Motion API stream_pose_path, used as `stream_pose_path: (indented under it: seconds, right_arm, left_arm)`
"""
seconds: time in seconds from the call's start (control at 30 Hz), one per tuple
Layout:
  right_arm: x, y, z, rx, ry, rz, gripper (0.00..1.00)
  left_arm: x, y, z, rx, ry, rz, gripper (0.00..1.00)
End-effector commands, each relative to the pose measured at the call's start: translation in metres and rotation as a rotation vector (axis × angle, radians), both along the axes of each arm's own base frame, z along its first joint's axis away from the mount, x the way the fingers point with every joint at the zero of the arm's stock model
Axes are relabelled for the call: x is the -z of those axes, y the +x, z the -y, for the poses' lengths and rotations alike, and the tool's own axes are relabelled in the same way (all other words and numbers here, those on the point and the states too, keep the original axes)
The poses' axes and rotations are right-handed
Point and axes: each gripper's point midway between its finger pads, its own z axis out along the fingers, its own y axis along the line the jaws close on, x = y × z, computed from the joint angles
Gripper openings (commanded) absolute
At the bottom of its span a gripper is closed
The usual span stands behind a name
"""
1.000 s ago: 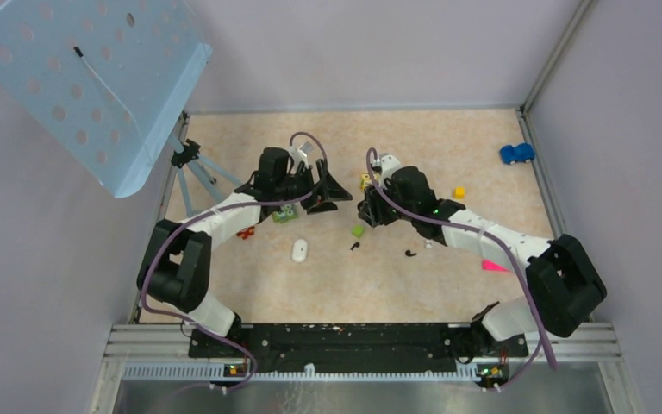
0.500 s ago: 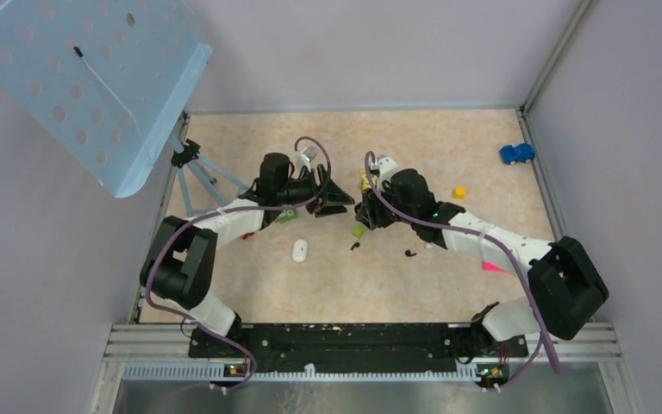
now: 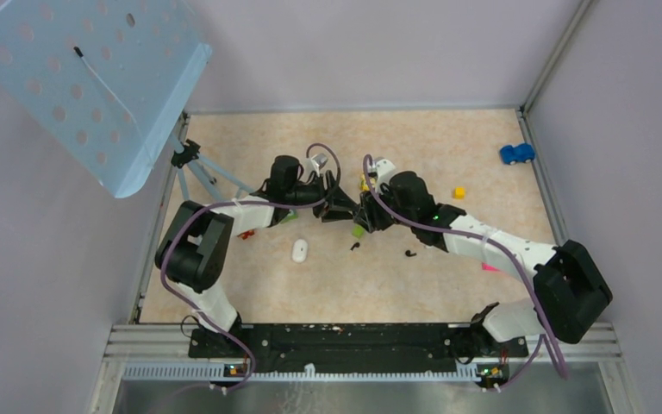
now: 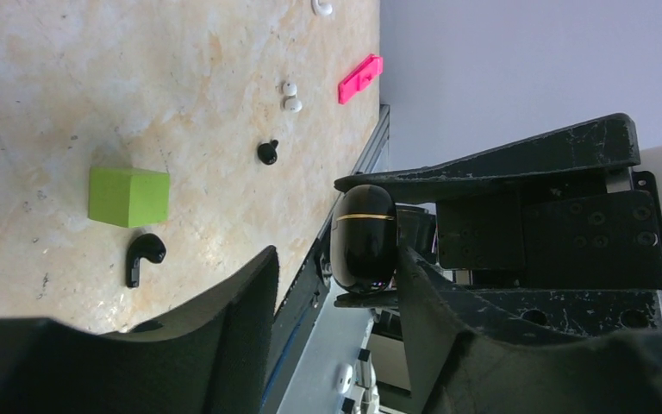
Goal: Insert the wireless bluetooth earbuds into the charging case
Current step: Pass from the right arm to the left, then open the charging case.
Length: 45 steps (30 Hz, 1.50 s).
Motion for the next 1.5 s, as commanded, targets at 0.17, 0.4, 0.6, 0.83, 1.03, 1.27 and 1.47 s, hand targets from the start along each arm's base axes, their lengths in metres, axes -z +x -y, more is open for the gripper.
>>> stream_pose_path:
  seconds: [0.17, 0.4, 0.6, 0.83, 1.03, 1.27, 1.47]
  right_arm:
    - [-0.026, 0.016, -0.016, -0.004, 0.06, 0.08, 0.31]
    - [-0.021, 0.019, -0.014, 0.019, 0.048, 0.079, 0.31]
    - [-0.021, 0.019, -0.012, 0.047, 0.063, 0.061, 0.58]
    - [-0.041, 0.004, -0.004, 0.035, 0.082, 0.029, 0.8]
    - [-0.063, 0.01, 0.033, 0.084, 0.353, -0.088, 0.83]
    - [-0.07, -0.004, 0.029, -0.068, 0.672, -0.284, 0.81]
    - [-0.076, -0.015, 0.017, -0.175, 0.812, -0.36, 0.8]
  left_arm:
    - [-0.016, -0.005, 0.011, 0.092, -0.091, 0.035, 0.42]
    - [-0.021, -0.011, 0.013, 0.131, -0.171, 0.003, 0.38]
    - [-0.016, -0.01, 0.012, 0.124, -0.123, 0.015, 0.05]
    - [-0.018, -0.011, 0.004, 0.123, -0.09, 0.053, 0.0]
    - [-0.032, -0.011, -0.002, 0.16, -0.111, 0.131, 0.0]
    - [-0.059, -0.012, -0.002, 0.201, -0.181, 0.243, 0.0]
    - [-0.084, -0.018, -0.003, 0.206, -0.246, 0.33, 0.0]
